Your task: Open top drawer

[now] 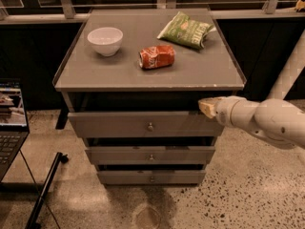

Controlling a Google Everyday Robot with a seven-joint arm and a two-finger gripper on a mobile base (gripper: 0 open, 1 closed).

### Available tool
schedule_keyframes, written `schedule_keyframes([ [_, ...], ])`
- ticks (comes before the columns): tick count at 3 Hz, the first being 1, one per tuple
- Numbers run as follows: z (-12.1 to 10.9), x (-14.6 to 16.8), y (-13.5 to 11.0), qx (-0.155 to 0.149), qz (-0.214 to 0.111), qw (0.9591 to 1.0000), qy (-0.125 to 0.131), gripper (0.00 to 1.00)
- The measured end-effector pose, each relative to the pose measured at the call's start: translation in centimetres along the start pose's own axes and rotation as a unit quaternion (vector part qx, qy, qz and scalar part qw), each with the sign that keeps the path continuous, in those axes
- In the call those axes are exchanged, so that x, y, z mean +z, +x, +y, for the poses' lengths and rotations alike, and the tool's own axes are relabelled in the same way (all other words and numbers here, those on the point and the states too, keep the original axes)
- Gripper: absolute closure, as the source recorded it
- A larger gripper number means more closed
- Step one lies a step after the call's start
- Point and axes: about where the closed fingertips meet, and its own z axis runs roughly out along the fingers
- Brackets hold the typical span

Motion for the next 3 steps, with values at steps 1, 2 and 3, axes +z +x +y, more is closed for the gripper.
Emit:
schedule_keyframes([
  [1, -1.8, 2.3, 0.6, 0.009, 0.007, 0.9998, 0.018, 1.0],
  [2, -3.3, 4.3, 2.1, 0.023, 0.028, 0.9986, 0.039, 1.0],
  [3, -3.5, 4.3, 2.2, 0.02, 0.029, 0.9985, 0.043, 1.0],
])
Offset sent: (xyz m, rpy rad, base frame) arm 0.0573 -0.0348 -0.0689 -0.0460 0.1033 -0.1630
